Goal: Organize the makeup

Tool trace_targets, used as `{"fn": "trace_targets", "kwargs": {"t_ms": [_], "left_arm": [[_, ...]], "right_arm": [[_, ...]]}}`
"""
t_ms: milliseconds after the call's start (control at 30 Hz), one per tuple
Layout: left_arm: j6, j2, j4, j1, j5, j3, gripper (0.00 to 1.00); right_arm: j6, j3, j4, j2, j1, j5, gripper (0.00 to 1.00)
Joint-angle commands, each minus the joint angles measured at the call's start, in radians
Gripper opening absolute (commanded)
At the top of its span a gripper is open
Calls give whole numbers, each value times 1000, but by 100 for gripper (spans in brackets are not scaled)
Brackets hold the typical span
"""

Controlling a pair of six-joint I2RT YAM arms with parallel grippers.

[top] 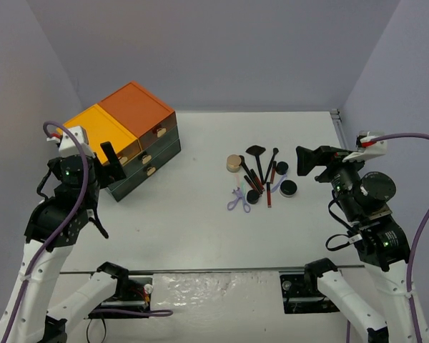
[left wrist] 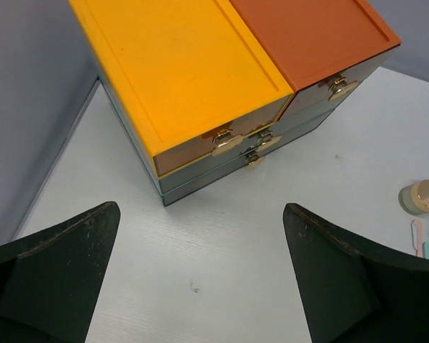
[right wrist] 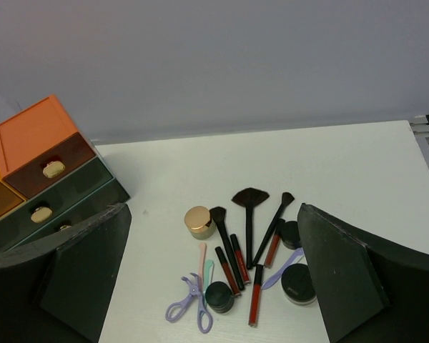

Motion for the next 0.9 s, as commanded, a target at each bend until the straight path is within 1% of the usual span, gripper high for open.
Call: {"fn": "trace_targets", "kwargs": {"t_ms": [0,167,267,367,400,467,500,600,633,733,867], "left_arm": [[-87,71,57,-2,39,40,97],[-191,132,59,-11,40,26,97],[-258,190,41,-56,-22,47,97],[-338,264,14,-114,-143,64,97],[-338,278,14,-115,-144,65,97],[-392,308,11,-115,-168,65,97],[-399,319,11,-115,-171,64,95],[-437,364,1,-116,-223,63,84],[-443,381,-6,-115,-230,68,82],[-456,414,-30,-113,-277,81,82],[-456,463,-35,-89,-286,91,82]], "right_arm": [[14,-10,62,22,7,-5,100],[7,-22,65,15,14,-7,100],[4,-30,63,11,20,-11,100],[-8,-33,65,10,31,-15,100],[-8,-33,63,10,31,-15,100],[-18,-30,62,3,39,-21,100],[-20,-30,62,0,40,-24,100],[-37,-30,57,-17,47,-26,100],[-41,-33,54,-22,49,-23,100],[-56,-40,41,-35,58,-15,100],[-69,-50,38,-56,69,-3,100]]}}
